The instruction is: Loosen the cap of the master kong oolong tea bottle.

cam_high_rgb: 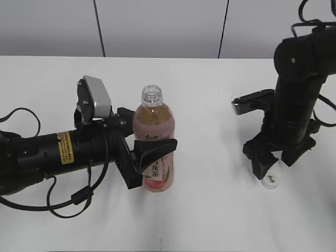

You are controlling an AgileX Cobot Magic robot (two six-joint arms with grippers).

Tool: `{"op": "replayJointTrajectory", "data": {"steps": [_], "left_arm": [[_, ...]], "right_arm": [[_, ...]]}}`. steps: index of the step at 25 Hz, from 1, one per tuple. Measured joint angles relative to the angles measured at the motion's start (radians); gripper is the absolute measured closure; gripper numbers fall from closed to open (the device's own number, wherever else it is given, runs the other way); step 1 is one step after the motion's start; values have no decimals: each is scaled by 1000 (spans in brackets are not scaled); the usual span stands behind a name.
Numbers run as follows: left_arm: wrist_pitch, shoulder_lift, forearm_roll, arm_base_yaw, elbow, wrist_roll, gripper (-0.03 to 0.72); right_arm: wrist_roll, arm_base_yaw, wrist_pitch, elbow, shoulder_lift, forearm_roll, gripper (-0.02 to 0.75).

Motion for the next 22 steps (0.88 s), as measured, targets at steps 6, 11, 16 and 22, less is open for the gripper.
{"op": "replayJointTrajectory", "data": {"steps": [6, 11, 16, 22], "left_arm": [[0, 0, 0, 0, 0, 0, 261], [0, 0, 0, 0, 0, 0, 261], [1, 0, 0, 0, 0, 0, 261], [1, 0, -1, 0, 0, 0, 261]], "right_arm": [[71, 0, 166, -1, -162, 1, 193], [83, 1, 245, 51, -365, 31, 195], [83, 1, 278, 200, -610, 36, 195], [82, 1, 173, 442, -910, 38, 195]]}}
